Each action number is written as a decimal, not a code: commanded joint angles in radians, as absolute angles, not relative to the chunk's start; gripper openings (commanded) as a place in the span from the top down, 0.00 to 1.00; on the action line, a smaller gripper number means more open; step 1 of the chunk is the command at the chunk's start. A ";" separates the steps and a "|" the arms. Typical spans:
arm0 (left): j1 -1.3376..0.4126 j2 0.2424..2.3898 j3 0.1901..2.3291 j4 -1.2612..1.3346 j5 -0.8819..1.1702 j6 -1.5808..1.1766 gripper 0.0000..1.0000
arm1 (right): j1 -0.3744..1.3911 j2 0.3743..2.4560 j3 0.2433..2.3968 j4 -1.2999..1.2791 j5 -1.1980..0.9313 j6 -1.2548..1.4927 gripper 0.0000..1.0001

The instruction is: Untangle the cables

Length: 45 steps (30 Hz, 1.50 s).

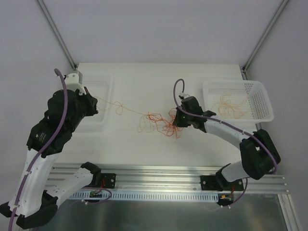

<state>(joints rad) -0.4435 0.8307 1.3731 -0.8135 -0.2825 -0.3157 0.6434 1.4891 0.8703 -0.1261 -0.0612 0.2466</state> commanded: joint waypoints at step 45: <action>-0.449 0.758 0.782 -0.614 0.163 -0.491 1.00 | 0.778 1.313 1.101 -0.420 0.187 0.354 0.40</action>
